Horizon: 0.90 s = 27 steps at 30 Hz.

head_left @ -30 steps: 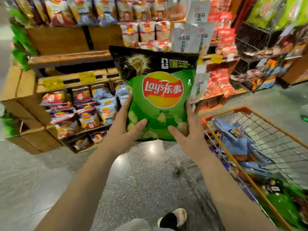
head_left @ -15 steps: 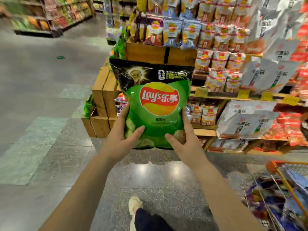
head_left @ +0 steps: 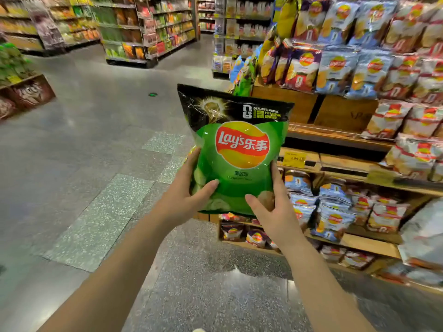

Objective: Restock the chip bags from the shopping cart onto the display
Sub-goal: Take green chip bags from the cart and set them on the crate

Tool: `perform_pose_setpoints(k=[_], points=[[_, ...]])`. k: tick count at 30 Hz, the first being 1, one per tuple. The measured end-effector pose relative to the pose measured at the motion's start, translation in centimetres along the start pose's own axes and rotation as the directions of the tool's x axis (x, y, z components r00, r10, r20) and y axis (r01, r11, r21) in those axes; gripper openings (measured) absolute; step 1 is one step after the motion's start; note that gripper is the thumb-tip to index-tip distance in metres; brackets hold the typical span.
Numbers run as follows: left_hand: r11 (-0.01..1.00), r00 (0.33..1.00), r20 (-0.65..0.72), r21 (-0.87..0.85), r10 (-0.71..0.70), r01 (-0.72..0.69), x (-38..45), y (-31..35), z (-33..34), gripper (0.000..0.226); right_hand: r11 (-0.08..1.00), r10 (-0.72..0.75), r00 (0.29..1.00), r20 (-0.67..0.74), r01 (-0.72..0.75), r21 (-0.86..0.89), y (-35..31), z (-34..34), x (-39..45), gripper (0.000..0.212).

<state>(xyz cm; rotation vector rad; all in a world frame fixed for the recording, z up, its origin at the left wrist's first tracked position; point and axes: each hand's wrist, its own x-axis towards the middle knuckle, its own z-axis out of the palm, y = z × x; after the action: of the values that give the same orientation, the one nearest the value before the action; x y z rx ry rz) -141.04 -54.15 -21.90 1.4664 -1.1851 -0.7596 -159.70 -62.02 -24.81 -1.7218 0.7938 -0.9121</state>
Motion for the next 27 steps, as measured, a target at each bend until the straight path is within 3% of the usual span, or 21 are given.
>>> perform_pose_setpoints(k=[5,15,22,27], points=[[1.0,0.999,-0.041,0.026,0.015,-0.013,5.4,-1.0,-5.1,0.086,0.999,-0.025,1.0,0.02,0.025,-0.024,-0.3,3.7,7.5,0.074],[0.996,0.992,-0.121,-0.092,-0.029,0.017,11.9,-5.7,-15.9,0.084,0.998,-0.026,0.992,0.126,0.034,-0.06,0.3,14.1,18.1,0.078],[0.998,0.999,-0.024,-0.052,0.045,-0.046,20.5,-9.6,-25.8,0.086,0.998,-0.035,0.999,0.026,0.037,-0.059,0.7,22.8,26.3,0.077],[0.988,0.994,0.063,-0.13,0.093,-0.084,27.8,-11.0,-32.2,0.08,0.997,-0.001,0.997,-0.076,-0.005,-0.076,-0.2,27.7,32.6,0.077]])
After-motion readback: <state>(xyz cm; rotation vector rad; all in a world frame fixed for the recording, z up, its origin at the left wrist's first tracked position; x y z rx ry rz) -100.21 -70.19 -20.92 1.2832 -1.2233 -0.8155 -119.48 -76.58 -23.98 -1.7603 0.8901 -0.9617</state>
